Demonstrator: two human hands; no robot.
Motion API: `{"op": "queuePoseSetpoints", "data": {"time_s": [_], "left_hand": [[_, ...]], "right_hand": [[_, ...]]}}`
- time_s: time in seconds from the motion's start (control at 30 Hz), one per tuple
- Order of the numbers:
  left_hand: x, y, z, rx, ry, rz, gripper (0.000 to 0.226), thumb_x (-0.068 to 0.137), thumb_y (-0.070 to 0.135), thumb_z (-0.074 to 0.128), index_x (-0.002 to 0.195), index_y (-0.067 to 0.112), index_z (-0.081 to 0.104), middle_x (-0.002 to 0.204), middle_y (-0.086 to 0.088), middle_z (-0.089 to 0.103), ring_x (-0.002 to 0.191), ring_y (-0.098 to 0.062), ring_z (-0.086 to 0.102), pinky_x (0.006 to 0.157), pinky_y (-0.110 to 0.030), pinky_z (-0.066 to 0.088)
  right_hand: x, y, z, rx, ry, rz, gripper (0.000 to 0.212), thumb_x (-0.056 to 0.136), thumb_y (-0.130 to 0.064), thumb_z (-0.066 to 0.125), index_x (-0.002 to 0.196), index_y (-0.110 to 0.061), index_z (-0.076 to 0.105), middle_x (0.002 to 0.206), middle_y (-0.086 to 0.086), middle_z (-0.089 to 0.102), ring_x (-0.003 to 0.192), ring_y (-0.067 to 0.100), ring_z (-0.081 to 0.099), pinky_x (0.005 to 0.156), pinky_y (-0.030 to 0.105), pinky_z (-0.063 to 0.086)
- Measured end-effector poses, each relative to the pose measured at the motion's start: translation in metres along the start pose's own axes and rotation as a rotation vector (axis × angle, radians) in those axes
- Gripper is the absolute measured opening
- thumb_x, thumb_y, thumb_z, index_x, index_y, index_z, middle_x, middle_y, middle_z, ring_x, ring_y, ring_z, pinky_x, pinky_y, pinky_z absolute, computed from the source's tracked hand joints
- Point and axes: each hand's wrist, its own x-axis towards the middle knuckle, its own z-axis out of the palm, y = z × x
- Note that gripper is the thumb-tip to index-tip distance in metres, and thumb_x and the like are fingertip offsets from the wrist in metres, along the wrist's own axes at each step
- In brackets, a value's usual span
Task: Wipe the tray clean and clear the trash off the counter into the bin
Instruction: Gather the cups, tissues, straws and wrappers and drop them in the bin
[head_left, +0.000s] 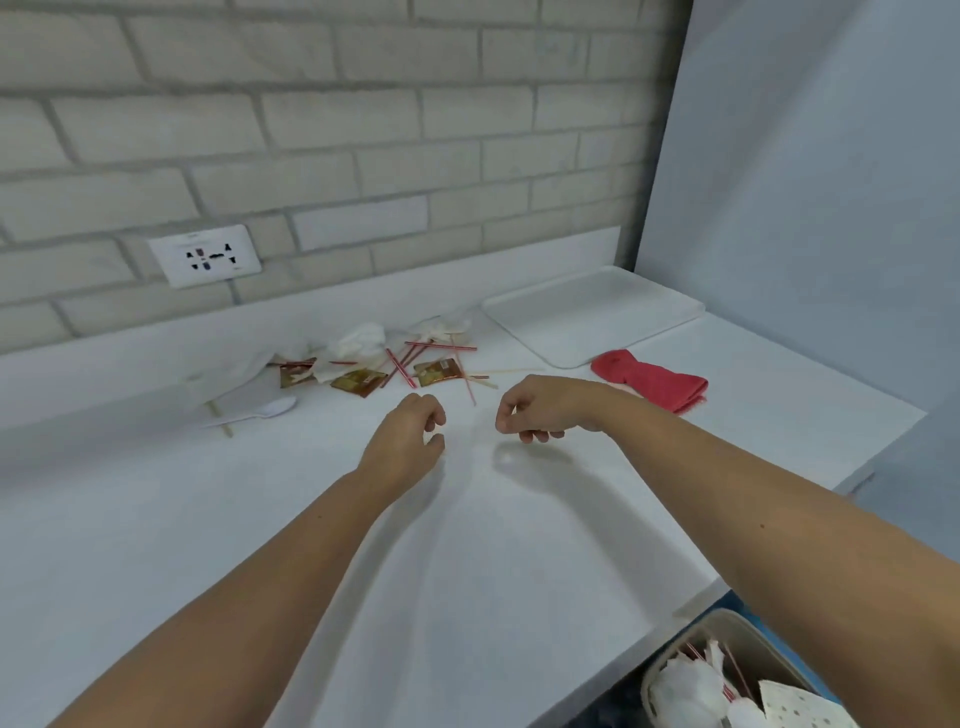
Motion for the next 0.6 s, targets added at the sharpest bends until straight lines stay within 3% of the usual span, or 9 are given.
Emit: {"op": "queuePoseSetpoints", "data": {"time_s": [0.13, 0.4, 0.6], "left_hand": [[0.007, -0.054, -0.021, 0.074, -0.012, -0.066, 0.031, 0.086, -0.005, 0.050, 0.113, 0.007, 0.057, 0.108, -0.004, 0.049, 0.092, -0.017, 0.047, 0.081, -0.021, 0.039], [0.015, -0.150, -0.066, 0.182, 0.044, -0.248, 0.042, 0.083, -0.015, 0.039, 0.114, 0.005, 0.060, 0.119, -0.011, 0.048, 0.114, -0.026, 0.047, 0.090, -0.026, 0.040], [0.028, -0.199, -0.084, 0.330, -0.053, -0.447, 0.038, 0.091, 0.011, 0.048, 0.129, 0.007, 0.047, 0.132, -0.011, 0.046, 0.126, -0.031, 0.040, 0.101, -0.035, 0.038]], "right_hand": [[0.040, -0.029, 0.015, 0.011, -0.031, -0.029, 0.009, 0.092, -0.023, 0.055, 0.089, -0.018, 0.062, 0.072, -0.001, 0.058, 0.060, 0.012, 0.049, 0.051, 0.019, 0.036], [0.101, -0.074, 0.039, -0.017, -0.085, -0.081, 0.008, 0.091, -0.022, 0.056, 0.092, -0.017, 0.062, 0.074, -0.001, 0.058, 0.063, 0.011, 0.052, 0.053, 0.019, 0.039], [0.132, -0.093, 0.051, -0.048, -0.126, -0.111, 0.009, 0.092, -0.022, 0.054, 0.092, -0.017, 0.062, 0.075, -0.001, 0.060, 0.063, 0.010, 0.052, 0.054, 0.019, 0.039]]}}
